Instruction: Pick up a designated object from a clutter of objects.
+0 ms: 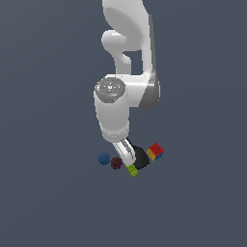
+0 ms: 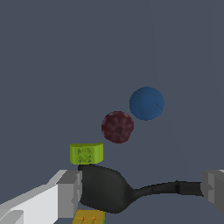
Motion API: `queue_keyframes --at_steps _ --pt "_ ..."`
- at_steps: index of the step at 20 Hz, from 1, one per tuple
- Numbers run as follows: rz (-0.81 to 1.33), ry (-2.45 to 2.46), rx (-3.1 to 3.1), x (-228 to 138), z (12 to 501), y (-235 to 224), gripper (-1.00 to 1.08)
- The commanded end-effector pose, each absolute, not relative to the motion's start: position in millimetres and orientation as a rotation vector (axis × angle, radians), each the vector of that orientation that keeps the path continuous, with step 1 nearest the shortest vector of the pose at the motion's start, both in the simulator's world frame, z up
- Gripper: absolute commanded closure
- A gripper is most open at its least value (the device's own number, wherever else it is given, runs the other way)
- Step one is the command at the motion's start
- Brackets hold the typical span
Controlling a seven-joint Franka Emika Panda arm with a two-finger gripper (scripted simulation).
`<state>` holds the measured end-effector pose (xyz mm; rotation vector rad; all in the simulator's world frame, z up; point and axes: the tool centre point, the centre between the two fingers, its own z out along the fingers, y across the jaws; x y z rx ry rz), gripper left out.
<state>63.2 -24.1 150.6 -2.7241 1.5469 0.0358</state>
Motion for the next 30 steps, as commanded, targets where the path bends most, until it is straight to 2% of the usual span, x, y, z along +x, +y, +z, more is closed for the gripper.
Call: queue_keyframes --at_steps 1,14,30 --pt "0.031 1.645 -2.667 67 139 -25 -0.92" --pt "0.007 2.026 -2.399 79 90 -32 -0.92" --pt "0.001 2.106 -2.331 81 70 -34 -0.92"
